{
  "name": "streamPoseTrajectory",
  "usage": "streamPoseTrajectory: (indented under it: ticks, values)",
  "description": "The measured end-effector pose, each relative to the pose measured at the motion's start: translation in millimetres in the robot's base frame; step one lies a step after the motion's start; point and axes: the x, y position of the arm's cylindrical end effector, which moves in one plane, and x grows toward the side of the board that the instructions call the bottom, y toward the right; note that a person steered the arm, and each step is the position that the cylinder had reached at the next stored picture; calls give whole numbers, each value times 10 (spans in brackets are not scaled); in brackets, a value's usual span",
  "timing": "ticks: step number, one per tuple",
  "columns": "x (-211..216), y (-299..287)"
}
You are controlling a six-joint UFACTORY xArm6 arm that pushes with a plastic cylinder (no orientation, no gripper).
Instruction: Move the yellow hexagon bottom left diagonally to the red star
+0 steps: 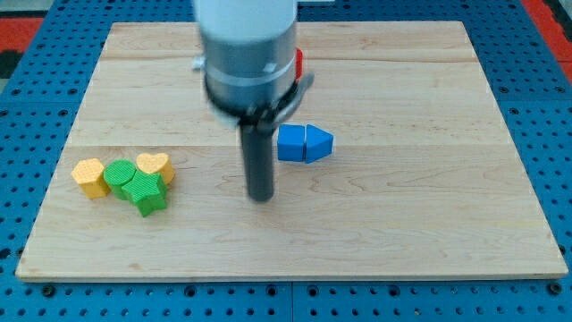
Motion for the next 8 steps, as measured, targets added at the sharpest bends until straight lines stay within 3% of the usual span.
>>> streamPoseTrajectory:
  ticks: [1, 2, 4, 6, 7, 8]
  values:
    - [637, -596]
    - [706, -1456]
    - [-86, -2061]
    - [-886, -1906]
    - [-928, -1662]
    - [-1139, -974]
